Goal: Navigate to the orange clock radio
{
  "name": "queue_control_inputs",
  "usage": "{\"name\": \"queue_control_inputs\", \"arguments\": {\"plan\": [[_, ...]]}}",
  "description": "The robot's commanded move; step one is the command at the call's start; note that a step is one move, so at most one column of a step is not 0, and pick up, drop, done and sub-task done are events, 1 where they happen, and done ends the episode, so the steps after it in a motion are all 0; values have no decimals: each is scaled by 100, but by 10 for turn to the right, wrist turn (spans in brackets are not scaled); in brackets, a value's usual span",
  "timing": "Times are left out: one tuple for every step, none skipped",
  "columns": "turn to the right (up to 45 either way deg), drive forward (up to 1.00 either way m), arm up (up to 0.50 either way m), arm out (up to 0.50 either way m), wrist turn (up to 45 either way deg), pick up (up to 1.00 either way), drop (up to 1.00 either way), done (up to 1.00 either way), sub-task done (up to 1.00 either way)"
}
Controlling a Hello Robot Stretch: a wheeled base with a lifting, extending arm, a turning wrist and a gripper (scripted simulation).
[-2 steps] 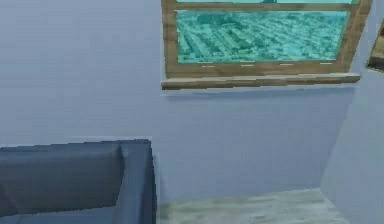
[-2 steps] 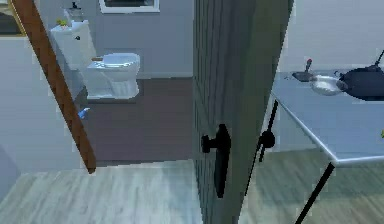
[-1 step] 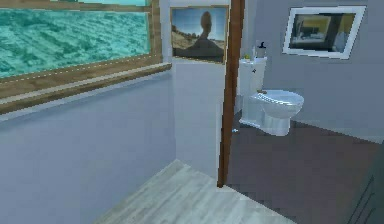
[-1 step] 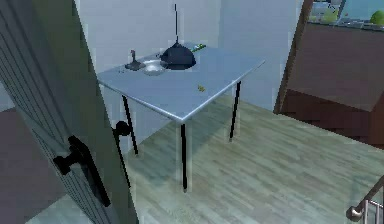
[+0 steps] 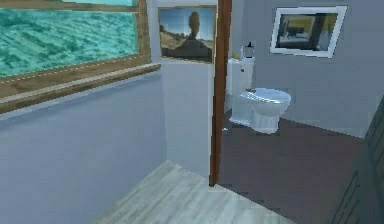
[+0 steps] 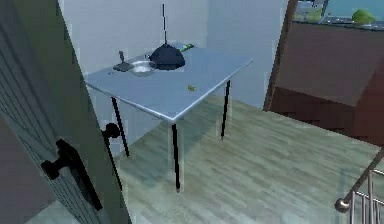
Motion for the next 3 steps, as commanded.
{"name": "queue_control_inputs", "arguments": {"plan": [[0,35,0,0,0,0,0,0,0],[360,0,0,0,0,0,0,0,0],[0,40,0,0,0,0,0,0,0]]}}
